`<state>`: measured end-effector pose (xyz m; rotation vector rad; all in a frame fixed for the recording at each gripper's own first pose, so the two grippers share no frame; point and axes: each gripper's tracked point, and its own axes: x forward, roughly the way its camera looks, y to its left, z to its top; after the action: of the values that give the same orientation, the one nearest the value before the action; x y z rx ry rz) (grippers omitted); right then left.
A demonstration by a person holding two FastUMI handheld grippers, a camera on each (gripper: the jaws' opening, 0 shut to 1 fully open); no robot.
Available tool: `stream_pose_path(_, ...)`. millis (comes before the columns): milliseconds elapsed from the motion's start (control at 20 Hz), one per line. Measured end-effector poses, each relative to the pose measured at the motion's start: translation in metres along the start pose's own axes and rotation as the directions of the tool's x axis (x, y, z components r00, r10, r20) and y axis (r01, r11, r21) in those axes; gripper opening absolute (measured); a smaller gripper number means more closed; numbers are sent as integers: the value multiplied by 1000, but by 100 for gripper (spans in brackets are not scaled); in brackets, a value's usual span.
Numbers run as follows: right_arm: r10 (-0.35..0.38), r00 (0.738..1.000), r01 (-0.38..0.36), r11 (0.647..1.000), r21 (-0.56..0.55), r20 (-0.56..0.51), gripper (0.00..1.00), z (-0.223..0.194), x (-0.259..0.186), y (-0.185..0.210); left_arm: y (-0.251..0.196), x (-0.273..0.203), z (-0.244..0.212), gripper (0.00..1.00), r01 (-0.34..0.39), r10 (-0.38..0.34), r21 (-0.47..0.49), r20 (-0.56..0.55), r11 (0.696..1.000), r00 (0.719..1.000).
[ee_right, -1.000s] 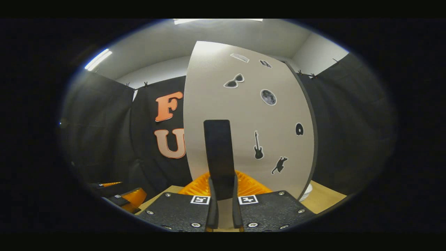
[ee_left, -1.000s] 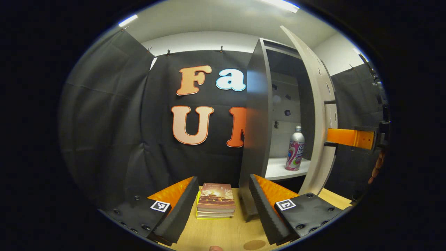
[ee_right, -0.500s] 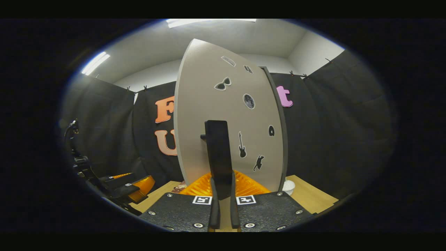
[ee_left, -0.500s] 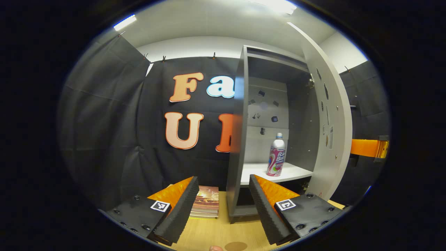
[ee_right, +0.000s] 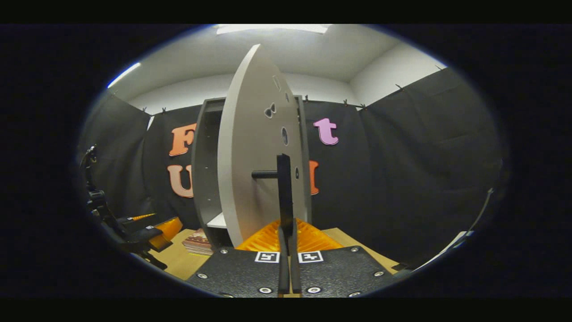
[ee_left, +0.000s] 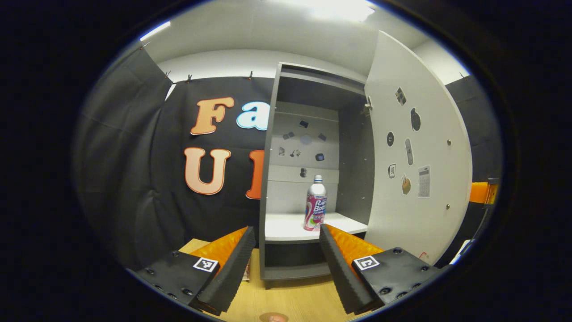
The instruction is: Open the cabinet door with the right hand, grasp the bottle in the cabinet with the left hand and place it on the coaster, then close the cabinet door with the right hand.
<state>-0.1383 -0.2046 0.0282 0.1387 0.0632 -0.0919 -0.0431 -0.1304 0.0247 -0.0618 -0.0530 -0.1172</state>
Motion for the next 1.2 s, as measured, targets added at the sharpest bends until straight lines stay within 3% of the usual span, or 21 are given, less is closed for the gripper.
stream_pose_path(100, -11, 1000, 11, 1000, 8, -1, 5, 2, 0, -19, -13, 1, 0, 95, 18, -18, -10, -1, 1000, 1000)
stream_pose_path(150, -12, 1000, 12, 1000, 18, 1, 0, 2, -2, -28, -18, 0, -1, 94, 26, -26, -12, 0, 1000, 1000)
stream_pose_path(200, -14, 1000, 14, 1000, 25, 5, 5, 4, -1, -34, -23, 0, -1, 94, 32, -32, -10, -1, 999, 999)
stream_pose_path(350, -9, 1000, 9, 1000, 6, 12, 0, 4, 0, -50, -34, 0, 0, 94, 43, -43, 13, -7, 999, 999)
stream_pose_path(450, 18, 1000, -19, 1000, 13, 17, 5, 7, 1, -60, -37, -1, -2, 94, 41, -40, 20, -8, 999, 999)
stream_pose_path(500, 35, 999, -36, 999, 26, 20, 0, 6, 3, -65, -39, -1, -4, 94, 40, -40, 19, -11, 999, 999)
stream_pose_path(700, 87, 996, -89, 994, 59, 32, 1, 7, 8, -87, -41, -4, -12, 94, 29, -28, 19, -38, 999, 999)
stream_pose_path(750, 94, 995, -96, 994, 59, 32, 7, 8, 6, -89, -41, -6, -12, 94, 24, -23, 23, -42, 999, 999)
stream_pose_path(800, 97, 995, -99, 993, 57, 27, 2, 7, 8, -94, -41, -9, -13, 94, 19, -17, 30, -44, 999, 999)
stream_pose_path(900, 98, 995, -99, 993, 58, 19, 4, 8, 9, -97, -41, -13, -14, 94, 10, -8, 44, -46, 999, 999)
stream_pose_path(950, 97, 995, -98, 994, 57, 14, 14, 7, 6, -99, -42, -15, -14, 94, 8, -6, 49, -45, 999, 999)
stream_pose_path(1050, 69, 998, -69, 995, 69, 8, 22, 7, -2, -108, -40, -18, -13, 95, 1, 2, 55, -42, 999, 999)
stream_pose_path(1100, 53, 999, -54, 995, 83, 6, 20, 7, -7, -111, -40, -18, -14, 94, 1, 2, 55, -44, 999, 999)
stream_pose_path(1200, 43, 999, -40, 992, 116, -19, 29, 2, -18, -111, -43, -18, -14, 94, 4, -2, 54, -45, 999, 999)
